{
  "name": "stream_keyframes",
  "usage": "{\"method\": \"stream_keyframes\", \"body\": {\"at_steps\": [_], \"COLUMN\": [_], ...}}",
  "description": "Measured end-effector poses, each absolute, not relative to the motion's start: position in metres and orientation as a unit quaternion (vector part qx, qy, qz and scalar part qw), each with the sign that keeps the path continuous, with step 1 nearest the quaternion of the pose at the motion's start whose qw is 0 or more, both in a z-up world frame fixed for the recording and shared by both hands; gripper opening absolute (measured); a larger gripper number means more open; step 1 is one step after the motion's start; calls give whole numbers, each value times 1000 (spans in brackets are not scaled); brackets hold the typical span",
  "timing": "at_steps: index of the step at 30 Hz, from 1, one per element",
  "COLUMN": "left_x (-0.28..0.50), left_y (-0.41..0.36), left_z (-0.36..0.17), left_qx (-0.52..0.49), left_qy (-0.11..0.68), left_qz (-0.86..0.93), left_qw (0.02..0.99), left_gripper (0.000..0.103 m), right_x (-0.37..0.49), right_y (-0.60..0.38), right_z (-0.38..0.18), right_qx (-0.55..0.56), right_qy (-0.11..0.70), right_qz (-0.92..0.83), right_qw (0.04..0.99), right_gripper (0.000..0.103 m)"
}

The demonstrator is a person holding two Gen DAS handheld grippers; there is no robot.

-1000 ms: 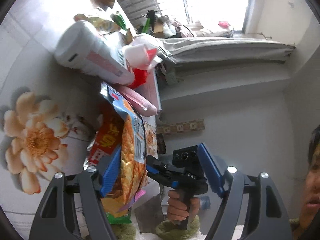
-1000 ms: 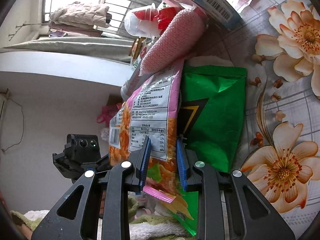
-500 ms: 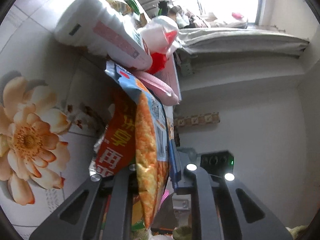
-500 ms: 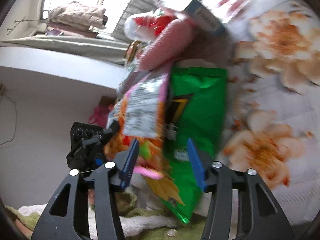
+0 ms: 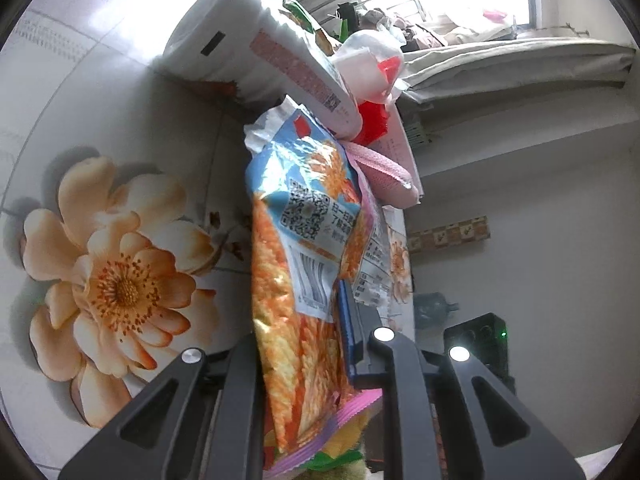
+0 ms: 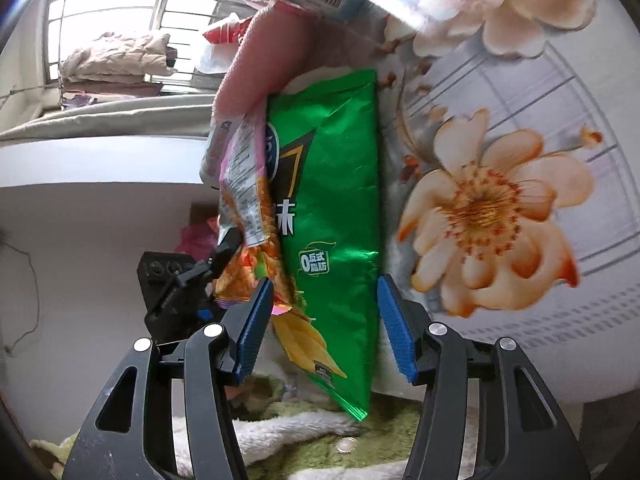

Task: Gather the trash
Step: 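Lift both chip bags off the table with both tools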

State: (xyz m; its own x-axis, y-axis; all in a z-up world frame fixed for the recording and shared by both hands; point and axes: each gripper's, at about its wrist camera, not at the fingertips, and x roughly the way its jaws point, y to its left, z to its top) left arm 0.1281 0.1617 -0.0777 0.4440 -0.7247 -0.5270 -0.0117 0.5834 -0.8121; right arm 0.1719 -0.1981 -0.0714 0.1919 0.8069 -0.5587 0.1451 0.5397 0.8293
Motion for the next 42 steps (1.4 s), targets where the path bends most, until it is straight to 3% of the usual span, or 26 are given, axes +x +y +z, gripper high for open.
{"method": "stream_keyframes", "body": {"at_steps": [9,19,33,36,42], "left_x": [143,142,138,147,156], "left_y": [147,130,79,74,63], "left_z": [-80,-79,-79,-76,-66], "left_qx": [-371,-355,-320,-312,-303], "left_qy": [487,491,498,503,496], "left_qz": [-226,-240,-288,-292,-287], "left_qw": [758,758,752,751,761], "left_gripper": [15,15,15,15,14], "right_x": [143,96,75,80,79], "right_y": [-219,-244,-304,-304,-292], "right_z": [-81,-78,-94,-105,-98], "right_qx": [451,437,462,487,471], "right_qy": [611,629,559,550,560], "right_qz": [266,226,195,211,244], "right_qw": [593,602,660,645,636], "right_gripper": [52,54,51,46,21]}}
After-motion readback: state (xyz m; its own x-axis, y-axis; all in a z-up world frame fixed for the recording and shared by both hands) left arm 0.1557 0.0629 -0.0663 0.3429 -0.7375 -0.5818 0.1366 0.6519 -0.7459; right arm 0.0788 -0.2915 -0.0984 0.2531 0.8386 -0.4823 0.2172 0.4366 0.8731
